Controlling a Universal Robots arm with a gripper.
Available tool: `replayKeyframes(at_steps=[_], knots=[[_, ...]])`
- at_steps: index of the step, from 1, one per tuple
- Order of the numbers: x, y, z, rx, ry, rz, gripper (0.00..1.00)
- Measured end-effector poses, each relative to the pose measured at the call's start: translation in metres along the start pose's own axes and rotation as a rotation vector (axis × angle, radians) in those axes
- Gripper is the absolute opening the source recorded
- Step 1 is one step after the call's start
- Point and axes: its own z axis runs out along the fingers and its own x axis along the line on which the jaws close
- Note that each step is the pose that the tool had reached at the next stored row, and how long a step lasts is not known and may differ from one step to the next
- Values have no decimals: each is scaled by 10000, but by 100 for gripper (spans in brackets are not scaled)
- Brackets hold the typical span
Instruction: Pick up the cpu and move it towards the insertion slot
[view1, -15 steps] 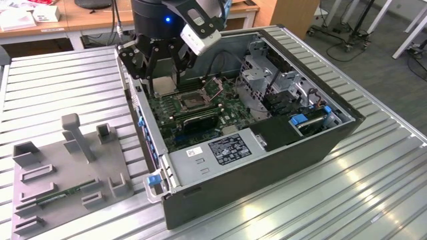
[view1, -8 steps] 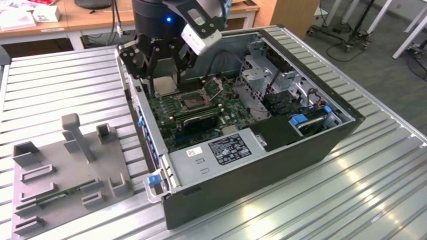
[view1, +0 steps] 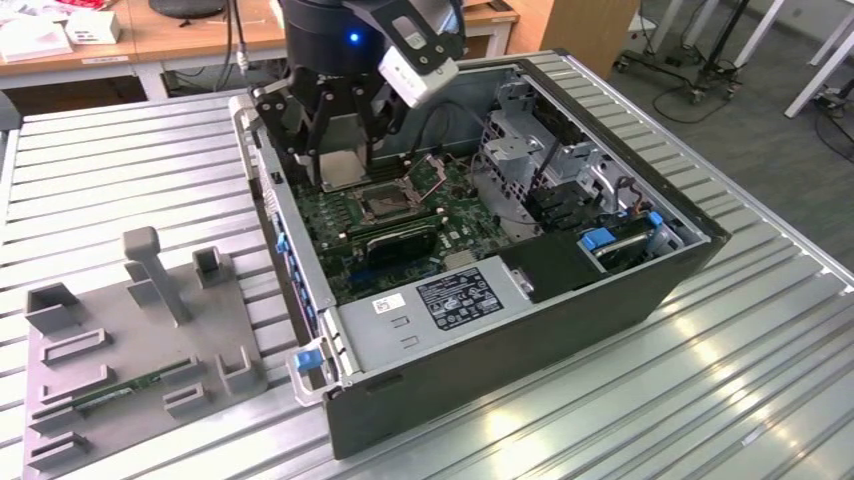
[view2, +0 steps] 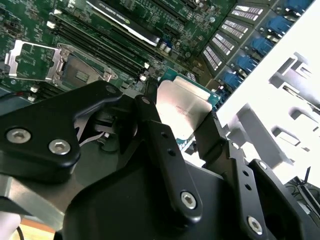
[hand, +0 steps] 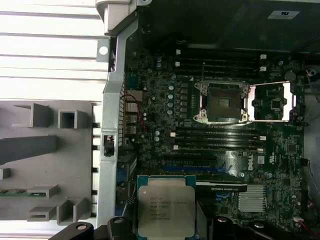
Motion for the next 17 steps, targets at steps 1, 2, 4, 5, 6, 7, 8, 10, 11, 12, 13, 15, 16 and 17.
replayKeyframes(at_steps=[1, 2, 4, 5, 6, 7, 8, 10, 11, 12, 13, 15, 16, 17], knots=[[-18, 0, 0, 0, 0, 0, 55], [-38, -1, 1, 0, 0, -1, 55], [-79, -1, 2, 0, 0, -1, 55], [-101, -1, 2, 1, 0, -2, 55], [-122, -1, 3, 1, 1, -1, 55], [-146, -1, 4, 0, 0, 0, 55], [-172, -1, 4, 0, 0, 0, 55], [-224, -2, 5, 0, 0, 0, 55], [-252, -2, 5, 1, 0, -2, 55], [-278, -2, 5, 1, 1, -2, 55], [-305, -3, 6, 1, 1, -1, 55], [-358, -4, 7, 0, 0, 0, 55], [-385, -4, 7, 1, 0, -1, 55], [-411, -4, 7, 1, 1, -2, 55]])
